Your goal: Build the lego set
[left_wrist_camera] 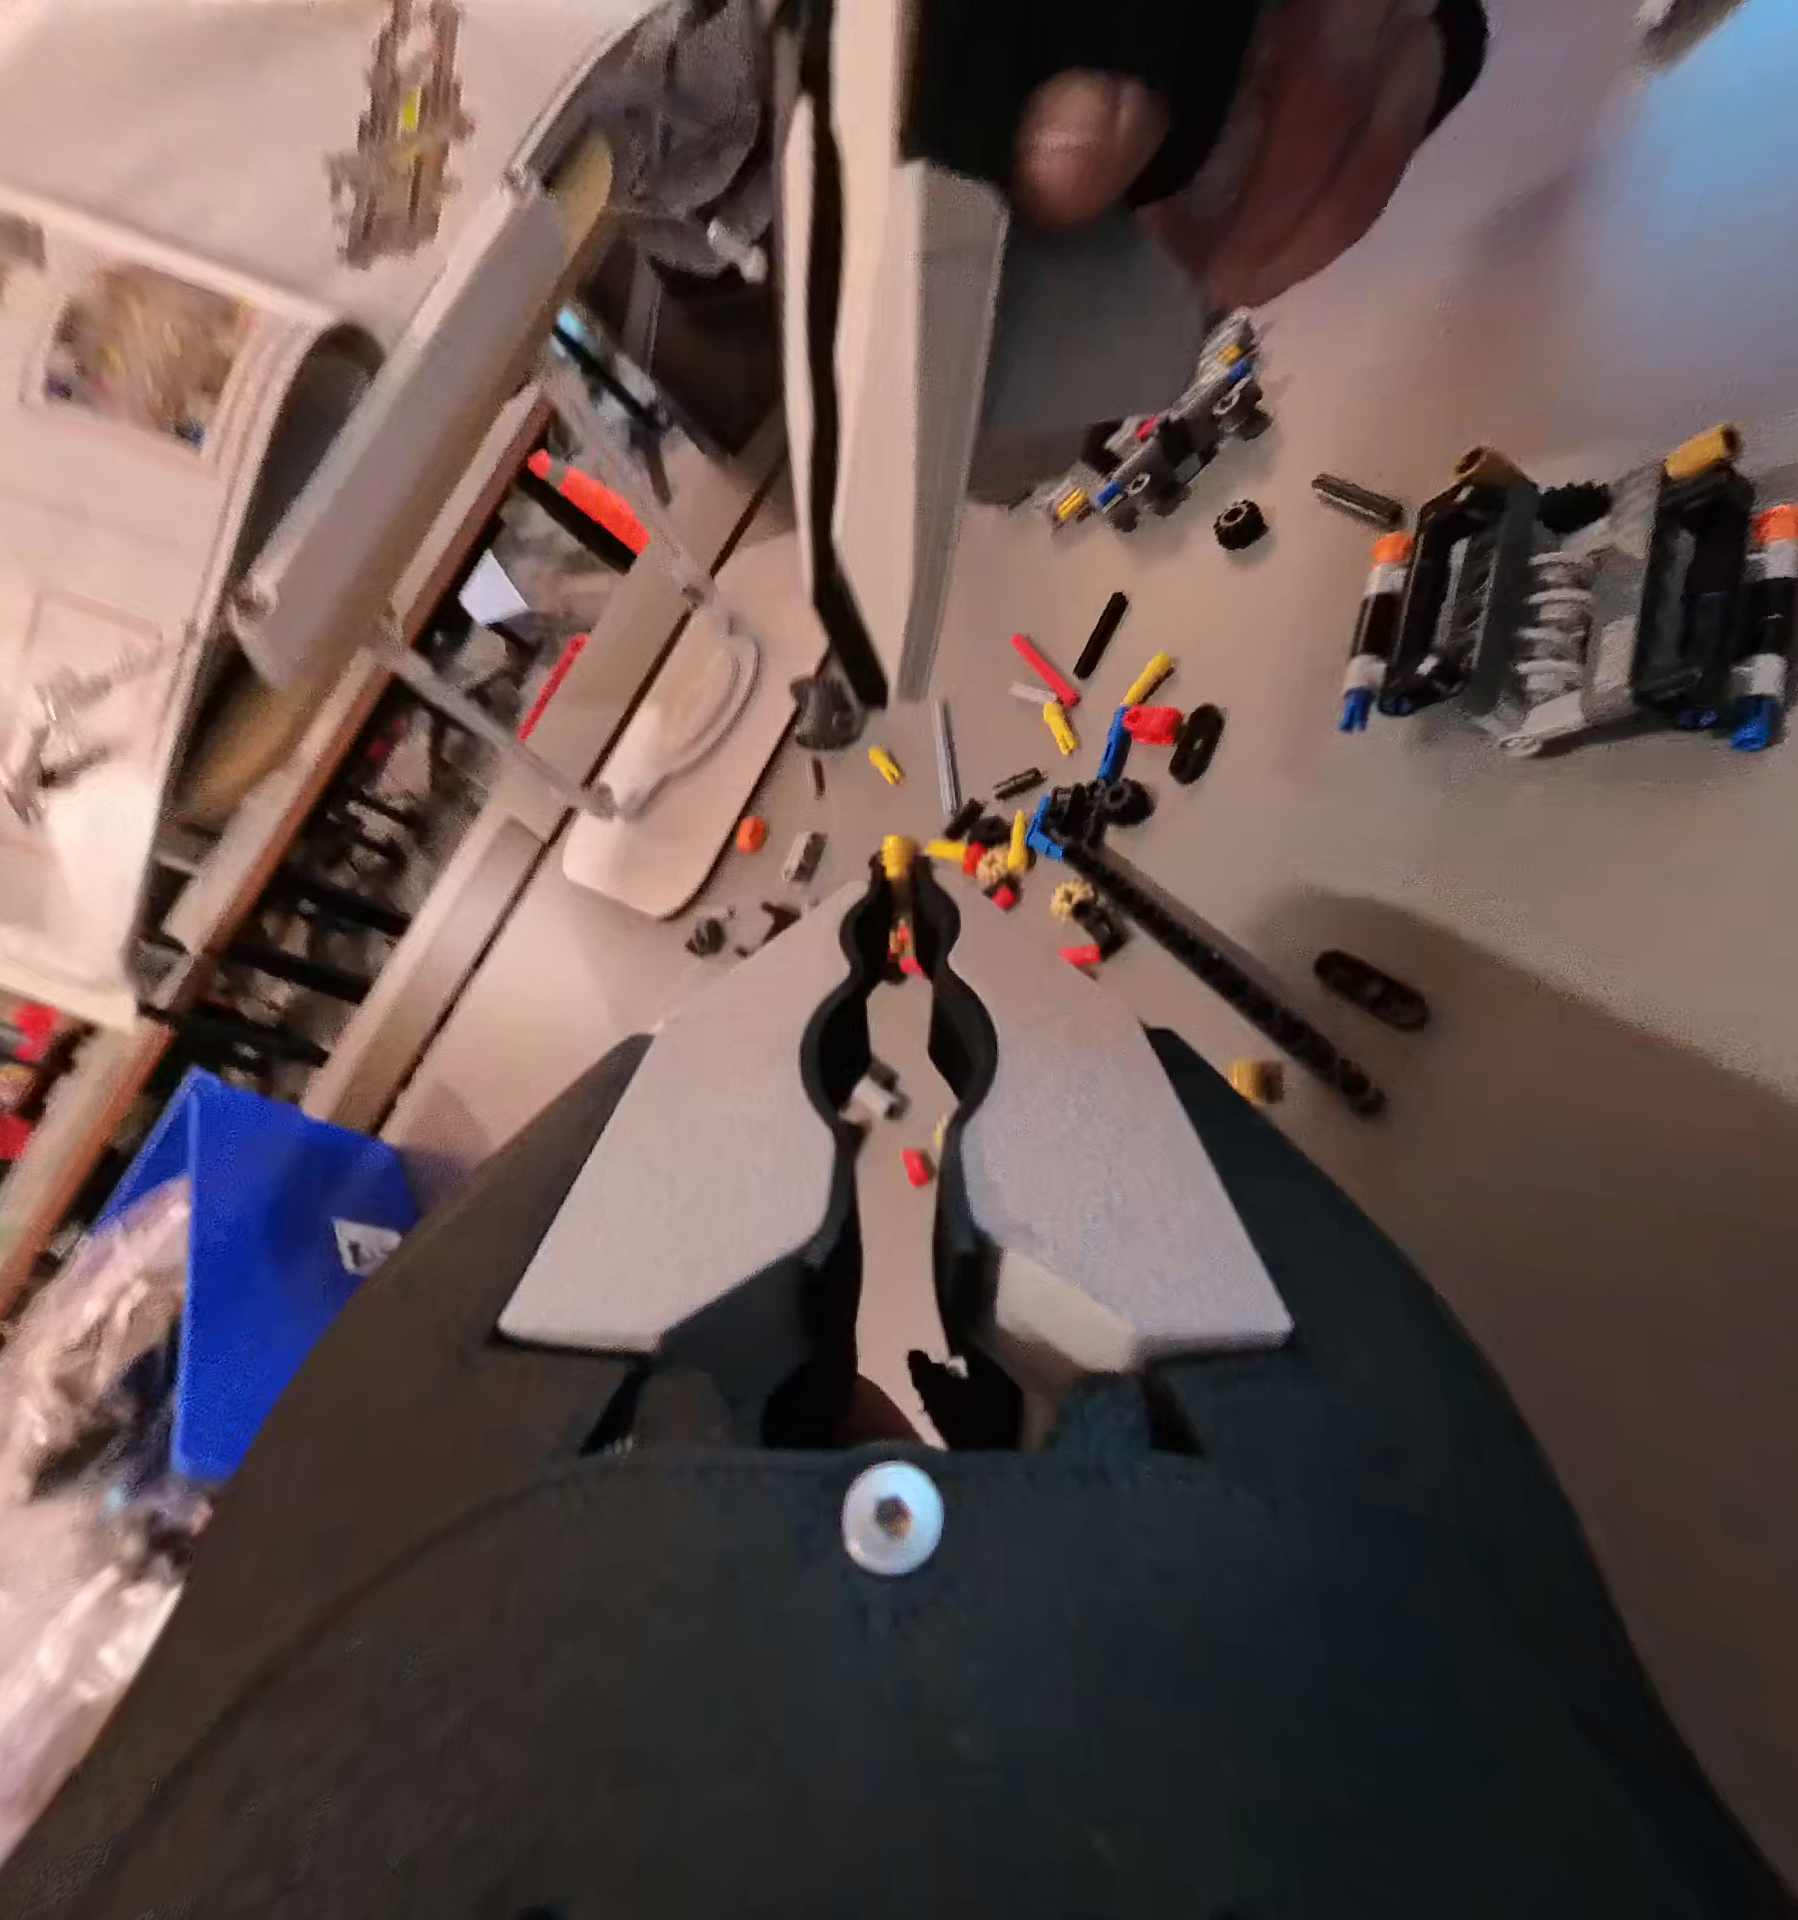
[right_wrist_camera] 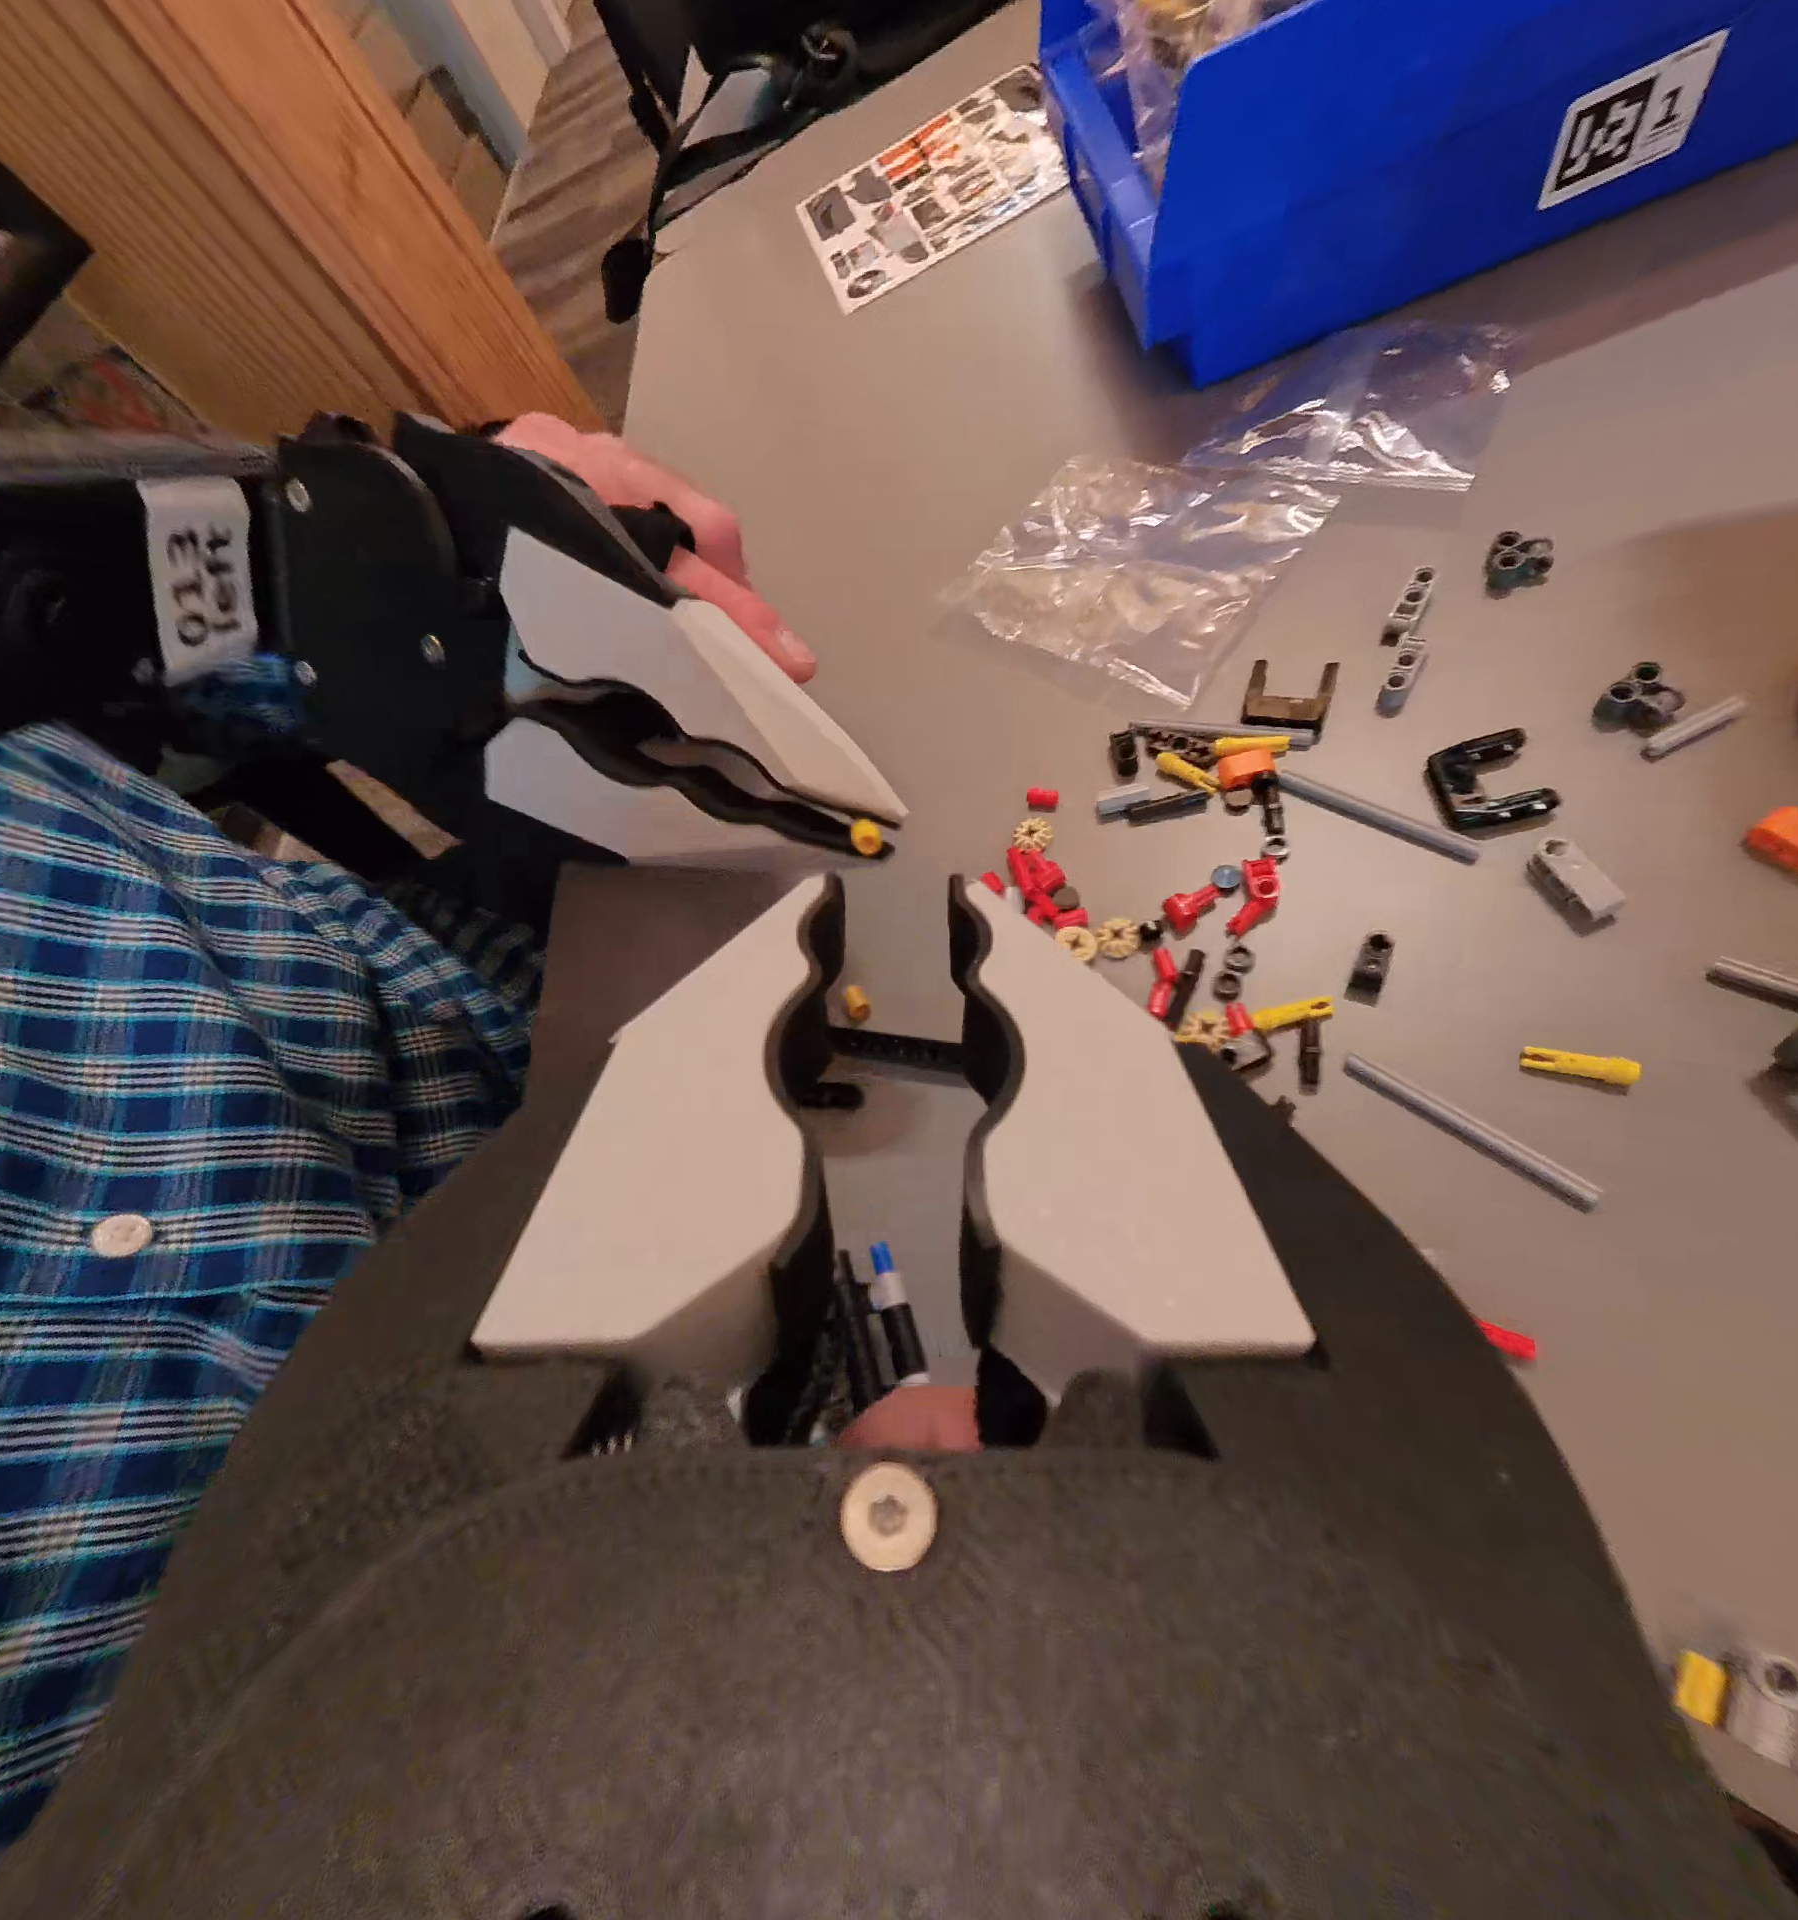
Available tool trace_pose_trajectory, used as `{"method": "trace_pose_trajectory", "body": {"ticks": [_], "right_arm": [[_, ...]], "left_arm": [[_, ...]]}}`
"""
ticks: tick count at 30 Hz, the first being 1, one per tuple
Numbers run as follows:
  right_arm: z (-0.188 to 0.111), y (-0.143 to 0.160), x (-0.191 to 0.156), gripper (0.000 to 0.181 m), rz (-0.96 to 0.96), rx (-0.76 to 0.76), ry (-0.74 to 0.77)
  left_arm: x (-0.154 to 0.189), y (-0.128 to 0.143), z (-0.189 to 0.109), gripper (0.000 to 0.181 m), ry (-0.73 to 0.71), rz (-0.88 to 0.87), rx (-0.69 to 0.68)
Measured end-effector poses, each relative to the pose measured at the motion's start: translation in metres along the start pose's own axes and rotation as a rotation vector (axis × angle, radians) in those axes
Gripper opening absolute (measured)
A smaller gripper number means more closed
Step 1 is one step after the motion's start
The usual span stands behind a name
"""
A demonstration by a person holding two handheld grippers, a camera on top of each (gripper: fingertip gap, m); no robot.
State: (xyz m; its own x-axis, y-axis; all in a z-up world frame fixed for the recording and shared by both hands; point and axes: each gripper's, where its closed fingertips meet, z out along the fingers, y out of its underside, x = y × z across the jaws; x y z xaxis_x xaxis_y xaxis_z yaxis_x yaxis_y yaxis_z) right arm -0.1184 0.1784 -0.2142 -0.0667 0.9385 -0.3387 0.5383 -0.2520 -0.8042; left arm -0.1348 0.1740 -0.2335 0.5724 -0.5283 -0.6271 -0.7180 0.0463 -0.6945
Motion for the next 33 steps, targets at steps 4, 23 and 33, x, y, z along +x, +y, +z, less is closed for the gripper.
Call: {"method": "trace_pose_trajectory", "body": {"ticks": [4,23,33], "right_arm": [[0.003,0.01,0.031,0.01,-0.129,-0.092,0.181],[0.092,0.024,0.103,0.011,-0.346,-0.388,0.262],[0.1,0.018,0.104,0.005,-0.33,-0.369,0.231]], "left_arm": [[-0.011,0.023,-0.012,0.001,-0.018,-0.082,-0.047],[-0.036,0.068,-0.02,0.002,-0.013,-0.353,-0.071],[-0.038,0.073,-0.019,0.002,0.0,-0.388,-0.067]]}}
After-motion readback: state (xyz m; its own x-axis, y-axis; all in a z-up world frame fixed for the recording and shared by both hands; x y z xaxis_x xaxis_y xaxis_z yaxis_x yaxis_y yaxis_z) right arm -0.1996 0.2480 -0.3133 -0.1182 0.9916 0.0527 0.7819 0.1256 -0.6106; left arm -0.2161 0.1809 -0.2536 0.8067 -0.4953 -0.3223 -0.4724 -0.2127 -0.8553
